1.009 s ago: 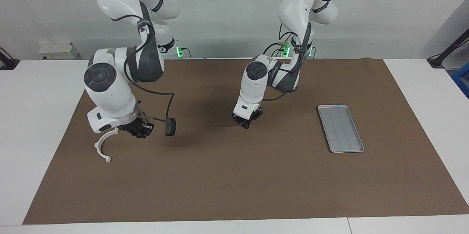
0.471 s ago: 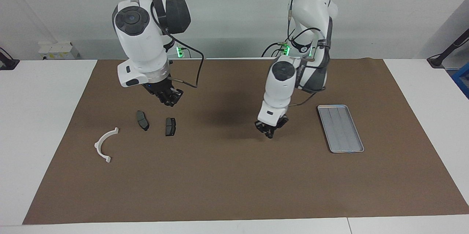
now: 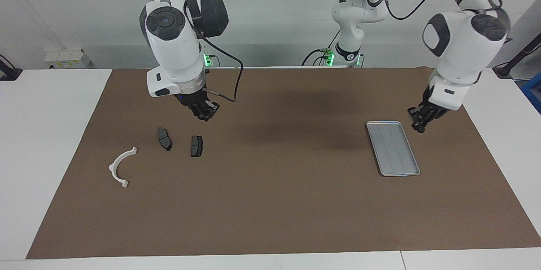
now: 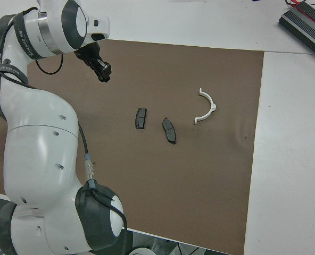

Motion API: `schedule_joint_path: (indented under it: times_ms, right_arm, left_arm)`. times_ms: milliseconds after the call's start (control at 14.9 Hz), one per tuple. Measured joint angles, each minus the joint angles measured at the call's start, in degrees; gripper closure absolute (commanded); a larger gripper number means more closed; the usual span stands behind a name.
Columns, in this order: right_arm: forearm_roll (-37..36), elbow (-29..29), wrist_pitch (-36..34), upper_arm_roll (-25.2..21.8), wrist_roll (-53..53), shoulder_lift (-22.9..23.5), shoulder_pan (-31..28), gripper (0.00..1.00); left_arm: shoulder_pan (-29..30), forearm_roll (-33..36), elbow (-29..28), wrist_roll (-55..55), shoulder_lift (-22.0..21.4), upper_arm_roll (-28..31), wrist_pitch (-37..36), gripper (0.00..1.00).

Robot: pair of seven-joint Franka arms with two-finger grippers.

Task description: Pick bearing gear from pile to tray

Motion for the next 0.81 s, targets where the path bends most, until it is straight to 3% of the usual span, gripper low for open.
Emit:
schedule_joint_path:
  times_ms: [134, 269, 538, 807]
  right_arm:
    - [1.8, -0.4, 1.3, 0.7, 6.0, 0.0, 1.8, 1.00]
    - [2.1, -1.2, 4.4, 1.0, 13.2, 0.5, 5.7, 1.00]
    - [2.1, -5.2, 16.2, 1.1, 25.5, 3.9, 13.9, 1.00]
    - [1.8, -10.1, 27.6, 1.0, 29.3, 7.7, 17.0, 1.00]
  left_arm:
    - [2.7, -0.2, -1.7, 3.7, -0.7, 0.0, -0.4, 1.00]
    - [2.8, -0.2, -6.9, 4.3, -1.5, -0.5, 3.6, 1.00]
    - [2.0, -0.4, -19.0, 4.1, -2.2, -1.6, 15.6, 1.00]
    - [2.0, -0.4, -25.0, 4.1, -2.5, -1.5, 20.5, 1.00]
